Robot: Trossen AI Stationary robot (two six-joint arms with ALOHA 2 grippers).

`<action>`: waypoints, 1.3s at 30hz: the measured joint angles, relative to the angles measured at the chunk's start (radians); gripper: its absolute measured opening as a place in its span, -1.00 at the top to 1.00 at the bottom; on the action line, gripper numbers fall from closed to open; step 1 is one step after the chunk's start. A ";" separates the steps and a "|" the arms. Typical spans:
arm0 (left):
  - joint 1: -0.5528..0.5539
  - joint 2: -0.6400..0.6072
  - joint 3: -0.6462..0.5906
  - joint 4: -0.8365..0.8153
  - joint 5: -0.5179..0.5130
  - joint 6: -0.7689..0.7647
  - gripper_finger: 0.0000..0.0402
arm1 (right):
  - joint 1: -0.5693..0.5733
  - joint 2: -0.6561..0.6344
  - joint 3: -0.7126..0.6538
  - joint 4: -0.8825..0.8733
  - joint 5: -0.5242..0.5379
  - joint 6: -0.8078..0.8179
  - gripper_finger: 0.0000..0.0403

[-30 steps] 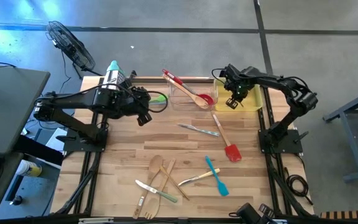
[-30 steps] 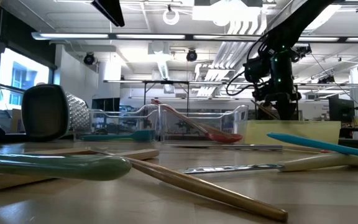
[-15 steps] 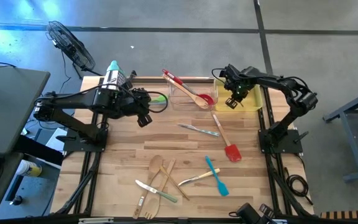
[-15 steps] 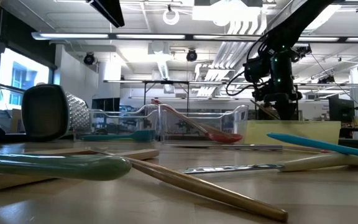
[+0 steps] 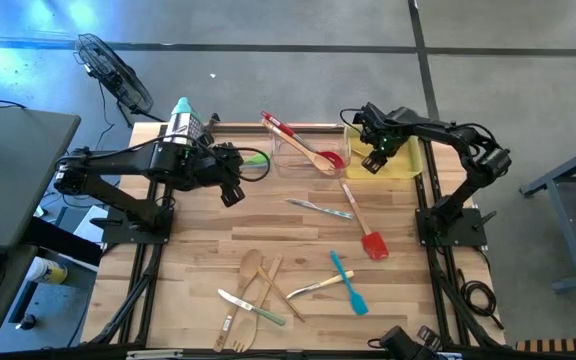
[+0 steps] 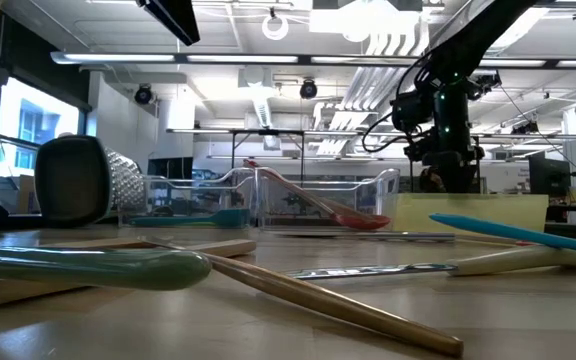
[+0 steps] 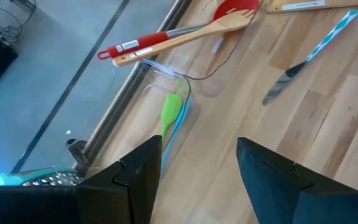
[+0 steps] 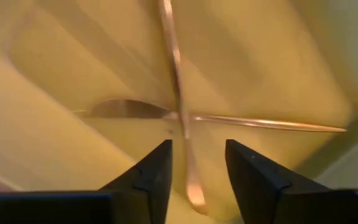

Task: Pick & Place Kitchen Items
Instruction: Put the red spatula into the left transparent bin

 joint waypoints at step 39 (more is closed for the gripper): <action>0.000 0.059 0.000 0.007 0.236 -0.339 0.00 | 0.054 -0.636 0.085 -0.457 -0.501 0.259 0.19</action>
